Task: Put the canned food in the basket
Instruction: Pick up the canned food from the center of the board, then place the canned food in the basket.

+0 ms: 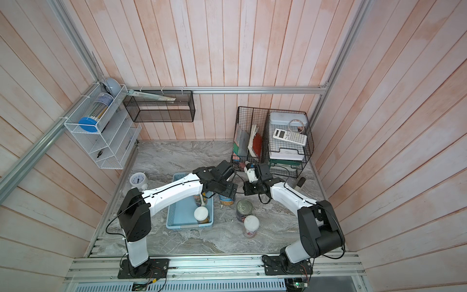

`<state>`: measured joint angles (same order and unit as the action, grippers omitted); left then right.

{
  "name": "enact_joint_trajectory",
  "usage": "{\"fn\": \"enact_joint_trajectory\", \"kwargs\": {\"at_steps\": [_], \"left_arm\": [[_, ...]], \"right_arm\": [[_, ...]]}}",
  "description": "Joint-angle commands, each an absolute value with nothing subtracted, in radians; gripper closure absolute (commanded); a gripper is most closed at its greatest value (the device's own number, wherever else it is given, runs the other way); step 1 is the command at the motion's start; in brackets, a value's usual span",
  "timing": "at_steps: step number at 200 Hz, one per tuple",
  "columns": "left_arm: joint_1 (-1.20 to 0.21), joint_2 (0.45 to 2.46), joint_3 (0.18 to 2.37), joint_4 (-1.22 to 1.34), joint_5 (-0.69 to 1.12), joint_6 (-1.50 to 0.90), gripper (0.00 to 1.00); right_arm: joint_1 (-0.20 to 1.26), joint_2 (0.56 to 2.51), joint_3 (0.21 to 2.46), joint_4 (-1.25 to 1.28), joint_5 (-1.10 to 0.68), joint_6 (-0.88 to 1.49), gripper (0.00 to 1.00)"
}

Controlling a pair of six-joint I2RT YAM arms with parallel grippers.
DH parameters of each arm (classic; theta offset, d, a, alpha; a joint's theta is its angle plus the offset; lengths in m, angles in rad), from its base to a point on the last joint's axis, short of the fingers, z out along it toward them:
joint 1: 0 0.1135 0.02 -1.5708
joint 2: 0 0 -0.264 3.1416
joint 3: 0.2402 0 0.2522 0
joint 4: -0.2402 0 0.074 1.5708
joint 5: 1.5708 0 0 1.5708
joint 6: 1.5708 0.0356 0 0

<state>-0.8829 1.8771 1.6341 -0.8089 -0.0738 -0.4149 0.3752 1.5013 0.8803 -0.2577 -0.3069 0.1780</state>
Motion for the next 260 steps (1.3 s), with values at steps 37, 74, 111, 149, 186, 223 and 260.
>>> {"fn": "enact_joint_trajectory", "kwargs": {"at_steps": [37,74,111,149,186,223,260], "left_arm": [[-0.687,1.59,1.847,-0.919,-0.19,-0.359,0.5],[-0.443,1.485,1.796,-0.986,-0.195,-0.293,0.5],[-0.354,1.421,1.556,-0.861,-0.123,-0.281,0.5],[-0.341,1.424,1.408,-0.738,-0.056,-0.297,0.5],[-0.334,1.463,1.361,-0.72,-0.051,-0.293,0.5],[-0.333,1.477,1.285,-0.653,-0.058,-0.299,0.5],[-0.332,1.499,1.231,-0.59,-0.055,-0.308,0.5]], "right_arm": [[0.379,1.476,0.877,-0.267,-0.281,0.161,1.0],[0.379,1.479,0.884,-0.279,-0.268,0.165,1.0],[0.377,1.477,0.899,-0.331,-0.195,0.2,1.0],[0.377,1.436,0.888,-0.357,-0.193,0.206,1.0],[0.377,1.41,0.867,-0.36,-0.191,0.21,1.0],[0.376,1.407,0.825,-0.357,-0.179,0.228,1.0],[0.367,1.397,0.776,-0.373,-0.129,0.274,1.0]]}}
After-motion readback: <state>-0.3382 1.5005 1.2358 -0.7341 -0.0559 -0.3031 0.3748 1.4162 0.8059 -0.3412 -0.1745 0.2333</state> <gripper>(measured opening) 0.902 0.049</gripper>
